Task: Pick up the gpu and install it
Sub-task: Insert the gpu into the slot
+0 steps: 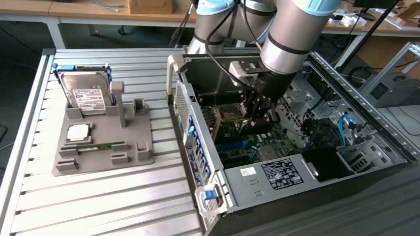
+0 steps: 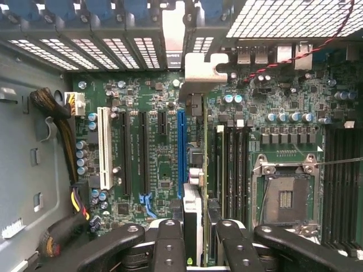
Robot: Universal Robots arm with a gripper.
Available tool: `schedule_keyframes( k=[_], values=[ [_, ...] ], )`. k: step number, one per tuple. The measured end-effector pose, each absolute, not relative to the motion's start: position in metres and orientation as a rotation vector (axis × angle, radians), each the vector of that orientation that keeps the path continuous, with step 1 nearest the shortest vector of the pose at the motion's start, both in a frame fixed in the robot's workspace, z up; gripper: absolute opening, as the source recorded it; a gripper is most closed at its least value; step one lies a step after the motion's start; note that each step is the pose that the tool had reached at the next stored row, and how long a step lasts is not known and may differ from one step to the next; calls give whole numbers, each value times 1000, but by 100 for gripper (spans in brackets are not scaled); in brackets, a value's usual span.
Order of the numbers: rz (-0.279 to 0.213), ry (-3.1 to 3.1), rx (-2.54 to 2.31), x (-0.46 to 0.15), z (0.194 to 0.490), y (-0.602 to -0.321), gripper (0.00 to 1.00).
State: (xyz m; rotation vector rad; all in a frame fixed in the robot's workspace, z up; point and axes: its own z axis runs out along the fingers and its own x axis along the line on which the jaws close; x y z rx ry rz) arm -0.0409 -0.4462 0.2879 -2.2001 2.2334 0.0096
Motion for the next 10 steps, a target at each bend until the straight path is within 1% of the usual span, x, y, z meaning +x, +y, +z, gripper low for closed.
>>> schedule_keyframes(
  k=[10],
  values=[
    [9,2237,-2197,-48,285,-453,27]
  ],
)
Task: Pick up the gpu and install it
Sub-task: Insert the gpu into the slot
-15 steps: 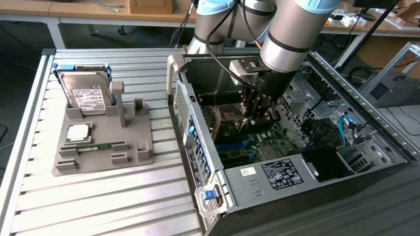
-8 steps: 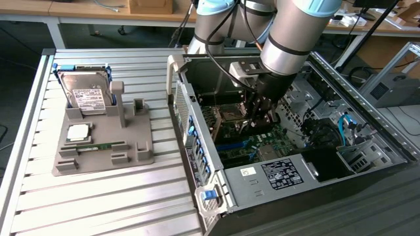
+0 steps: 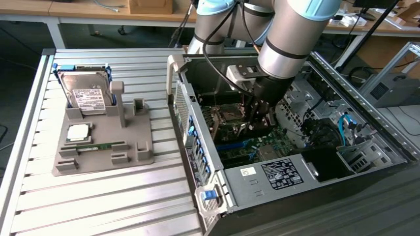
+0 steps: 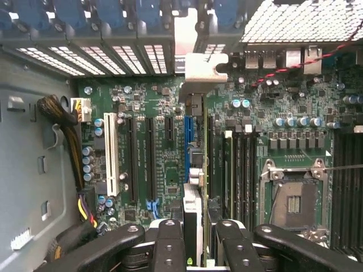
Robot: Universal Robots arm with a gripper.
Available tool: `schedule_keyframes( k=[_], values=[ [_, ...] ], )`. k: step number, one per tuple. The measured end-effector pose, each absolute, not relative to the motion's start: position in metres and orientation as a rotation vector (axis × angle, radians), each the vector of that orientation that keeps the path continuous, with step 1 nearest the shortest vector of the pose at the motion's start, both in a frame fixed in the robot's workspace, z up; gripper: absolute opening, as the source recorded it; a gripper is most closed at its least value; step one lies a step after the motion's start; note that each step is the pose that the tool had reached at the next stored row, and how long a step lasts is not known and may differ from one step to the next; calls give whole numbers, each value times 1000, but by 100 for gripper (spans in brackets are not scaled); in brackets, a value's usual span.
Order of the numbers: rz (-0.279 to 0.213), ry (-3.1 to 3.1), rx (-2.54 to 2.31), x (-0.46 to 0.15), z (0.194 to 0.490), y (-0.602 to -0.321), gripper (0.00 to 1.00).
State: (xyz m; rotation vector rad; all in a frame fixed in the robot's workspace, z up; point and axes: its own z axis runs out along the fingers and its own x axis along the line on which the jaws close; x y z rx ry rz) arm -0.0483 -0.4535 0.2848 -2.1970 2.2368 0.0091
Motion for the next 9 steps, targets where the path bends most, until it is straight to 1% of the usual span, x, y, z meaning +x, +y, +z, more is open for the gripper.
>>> schedule_keyframes(
  k=[9],
  values=[
    [6,2239,-2198,-56,281,-454,27]
  ],
)
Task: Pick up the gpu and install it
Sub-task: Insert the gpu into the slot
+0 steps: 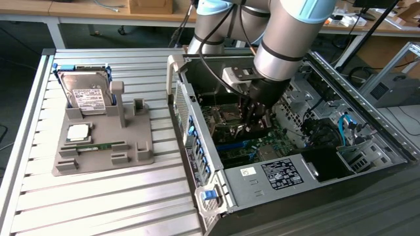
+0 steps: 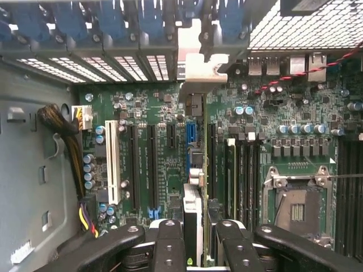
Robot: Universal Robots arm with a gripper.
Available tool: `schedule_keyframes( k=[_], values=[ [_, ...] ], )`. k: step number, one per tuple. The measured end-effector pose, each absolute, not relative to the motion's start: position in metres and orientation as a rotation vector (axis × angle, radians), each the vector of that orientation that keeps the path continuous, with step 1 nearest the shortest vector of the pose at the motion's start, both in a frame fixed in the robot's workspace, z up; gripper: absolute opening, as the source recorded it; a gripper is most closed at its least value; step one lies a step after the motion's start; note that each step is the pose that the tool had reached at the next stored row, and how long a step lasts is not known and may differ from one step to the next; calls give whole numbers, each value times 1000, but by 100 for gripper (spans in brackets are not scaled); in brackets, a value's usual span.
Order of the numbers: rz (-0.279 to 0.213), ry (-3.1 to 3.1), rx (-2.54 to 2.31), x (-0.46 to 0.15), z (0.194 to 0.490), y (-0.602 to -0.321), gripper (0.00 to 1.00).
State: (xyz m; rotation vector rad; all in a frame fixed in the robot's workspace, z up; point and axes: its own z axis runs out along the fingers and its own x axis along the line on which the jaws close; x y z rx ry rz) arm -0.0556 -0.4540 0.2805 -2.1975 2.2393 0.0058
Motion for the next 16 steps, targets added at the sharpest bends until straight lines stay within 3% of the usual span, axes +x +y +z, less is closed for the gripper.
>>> schedule_keyframes(
  k=[16],
  values=[
    [2,2243,-2197,-68,272,-457,27]
  ],
)
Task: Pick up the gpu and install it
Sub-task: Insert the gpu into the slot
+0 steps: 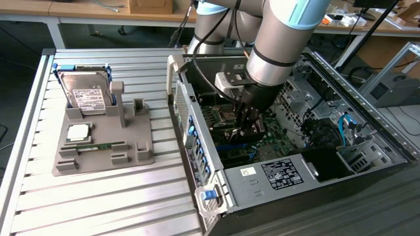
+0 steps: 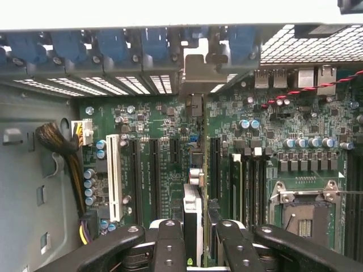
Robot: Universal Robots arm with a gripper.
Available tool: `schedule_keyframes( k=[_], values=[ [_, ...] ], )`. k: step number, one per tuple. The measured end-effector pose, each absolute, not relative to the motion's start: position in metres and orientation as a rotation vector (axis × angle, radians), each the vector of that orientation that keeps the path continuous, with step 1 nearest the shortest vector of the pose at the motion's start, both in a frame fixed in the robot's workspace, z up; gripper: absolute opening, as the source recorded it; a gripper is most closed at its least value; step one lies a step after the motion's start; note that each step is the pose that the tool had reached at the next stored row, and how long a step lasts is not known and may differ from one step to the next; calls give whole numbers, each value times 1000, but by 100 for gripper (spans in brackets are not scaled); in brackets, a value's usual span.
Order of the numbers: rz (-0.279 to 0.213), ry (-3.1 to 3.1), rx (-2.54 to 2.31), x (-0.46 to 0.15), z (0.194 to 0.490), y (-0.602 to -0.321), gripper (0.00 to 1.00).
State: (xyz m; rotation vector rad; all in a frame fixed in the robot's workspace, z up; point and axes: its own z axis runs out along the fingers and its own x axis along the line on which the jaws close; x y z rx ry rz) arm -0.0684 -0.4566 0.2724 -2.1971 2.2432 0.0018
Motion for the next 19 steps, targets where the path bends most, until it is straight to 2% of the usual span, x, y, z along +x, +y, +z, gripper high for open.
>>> schedule_keyframes(
  k=[19],
  values=[
    [1,2245,-2196,-77,263,-456,27]
  ],
)
